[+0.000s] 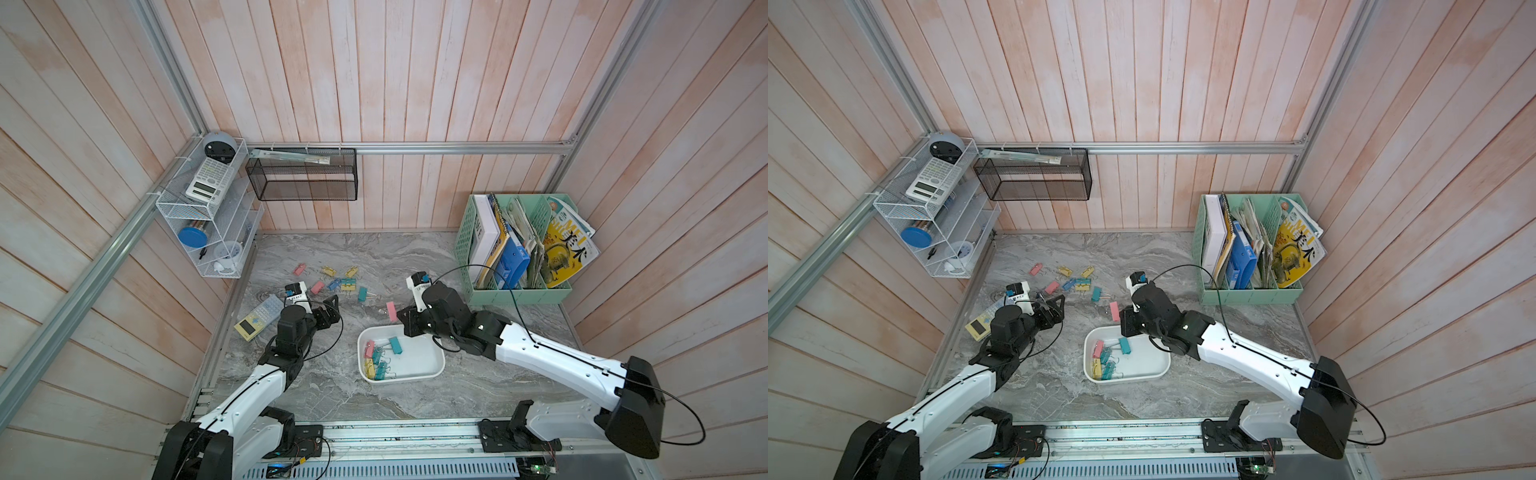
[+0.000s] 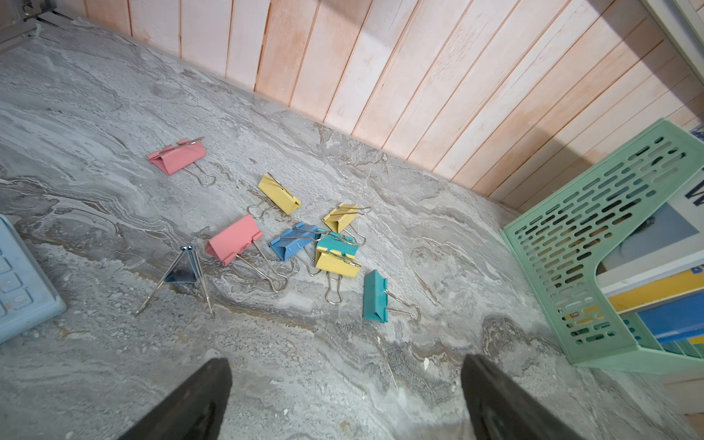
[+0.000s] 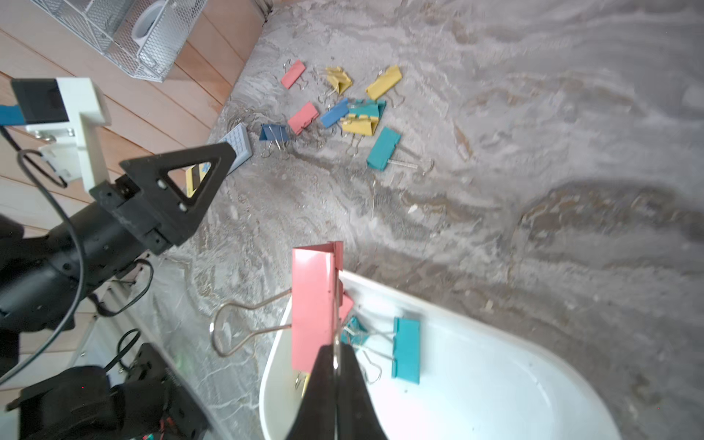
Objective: Put the binder clips in the storage box
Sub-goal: Place the binder clip in the storage box.
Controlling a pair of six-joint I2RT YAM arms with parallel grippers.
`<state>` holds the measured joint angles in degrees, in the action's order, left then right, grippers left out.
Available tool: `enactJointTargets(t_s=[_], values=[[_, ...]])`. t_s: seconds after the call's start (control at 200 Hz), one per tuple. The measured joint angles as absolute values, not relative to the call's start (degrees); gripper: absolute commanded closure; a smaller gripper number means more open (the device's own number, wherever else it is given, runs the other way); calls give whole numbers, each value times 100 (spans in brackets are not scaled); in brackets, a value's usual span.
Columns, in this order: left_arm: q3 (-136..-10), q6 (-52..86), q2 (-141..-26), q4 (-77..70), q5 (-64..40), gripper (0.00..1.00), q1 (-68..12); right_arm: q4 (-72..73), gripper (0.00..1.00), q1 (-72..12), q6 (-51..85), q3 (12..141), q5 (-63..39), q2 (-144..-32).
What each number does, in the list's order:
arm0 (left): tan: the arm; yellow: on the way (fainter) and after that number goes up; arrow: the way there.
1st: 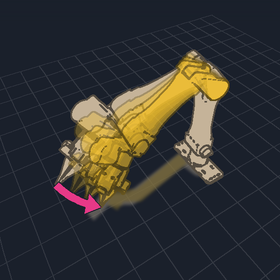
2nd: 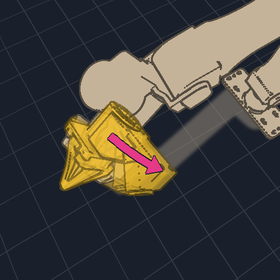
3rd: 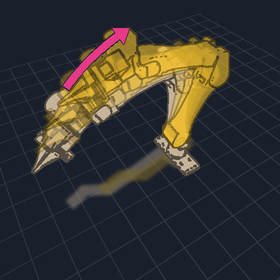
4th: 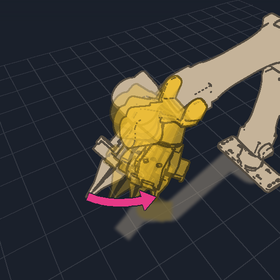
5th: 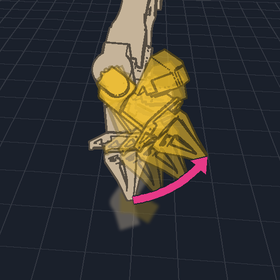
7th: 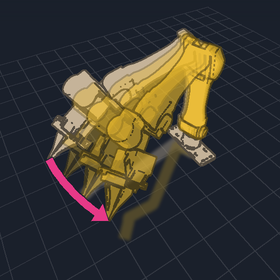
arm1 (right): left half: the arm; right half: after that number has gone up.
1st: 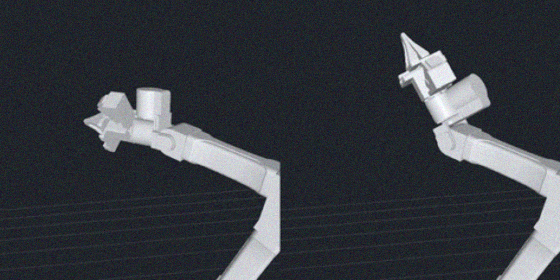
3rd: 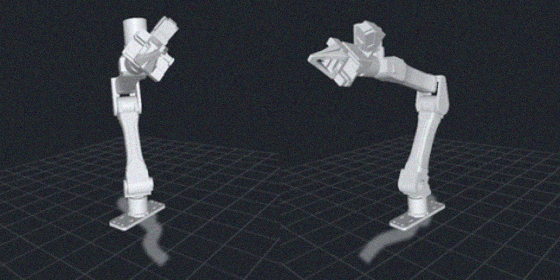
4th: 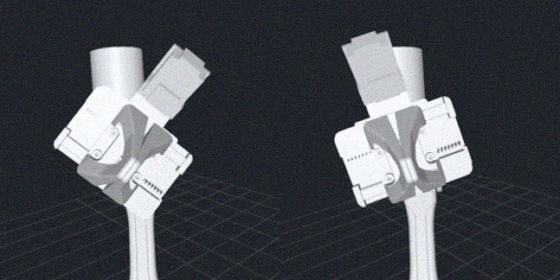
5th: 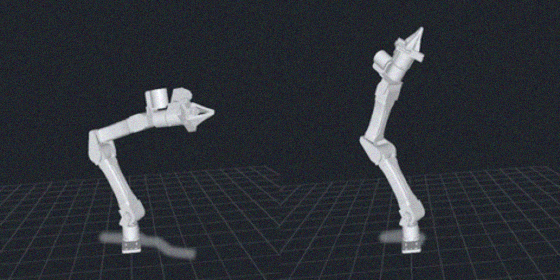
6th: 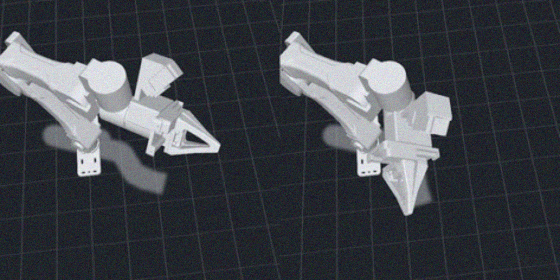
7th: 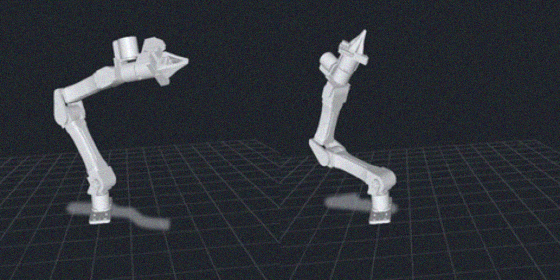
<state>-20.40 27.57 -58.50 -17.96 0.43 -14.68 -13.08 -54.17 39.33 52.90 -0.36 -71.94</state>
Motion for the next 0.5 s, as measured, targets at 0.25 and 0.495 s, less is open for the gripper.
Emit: enactJointTargets(t_s=[0.25, 0.495], values=[[-2040, 2757, -5850, -1796, 23, 0, -1468, -895, 100, -5417, 5026, 3927, -864, -7126], [-2040, 2735, -5927, -1798, 23, 0, -1468, -261, 100, -5417, 5481, 3741, -1544, -8145]])
